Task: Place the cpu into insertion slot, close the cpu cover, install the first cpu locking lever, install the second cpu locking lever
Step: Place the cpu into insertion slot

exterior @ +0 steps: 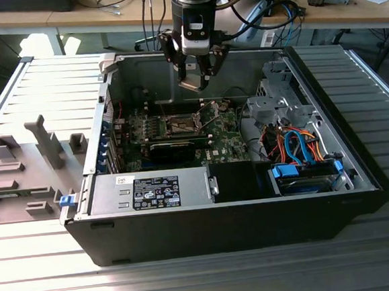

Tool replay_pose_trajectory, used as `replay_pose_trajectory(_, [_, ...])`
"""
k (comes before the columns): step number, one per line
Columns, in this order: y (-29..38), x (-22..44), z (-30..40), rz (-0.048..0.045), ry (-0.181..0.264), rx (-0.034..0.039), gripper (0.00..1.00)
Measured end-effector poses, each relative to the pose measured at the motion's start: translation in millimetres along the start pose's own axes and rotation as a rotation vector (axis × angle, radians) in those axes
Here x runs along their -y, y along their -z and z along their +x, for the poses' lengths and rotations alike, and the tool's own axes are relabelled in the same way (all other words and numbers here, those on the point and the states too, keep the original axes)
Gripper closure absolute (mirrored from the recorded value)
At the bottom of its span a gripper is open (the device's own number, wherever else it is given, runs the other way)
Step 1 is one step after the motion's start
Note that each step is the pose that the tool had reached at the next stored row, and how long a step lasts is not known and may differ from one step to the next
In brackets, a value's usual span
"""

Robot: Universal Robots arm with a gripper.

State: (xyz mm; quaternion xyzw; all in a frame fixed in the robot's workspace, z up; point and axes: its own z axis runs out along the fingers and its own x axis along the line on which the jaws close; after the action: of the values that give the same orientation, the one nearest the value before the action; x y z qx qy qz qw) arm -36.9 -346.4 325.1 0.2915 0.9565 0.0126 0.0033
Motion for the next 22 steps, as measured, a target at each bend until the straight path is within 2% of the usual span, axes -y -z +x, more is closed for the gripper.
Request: replay_pose_trajectory(22, [-0.1, 0.0, 0.0, 0.0006, -0.02, 0.001, 0.46])
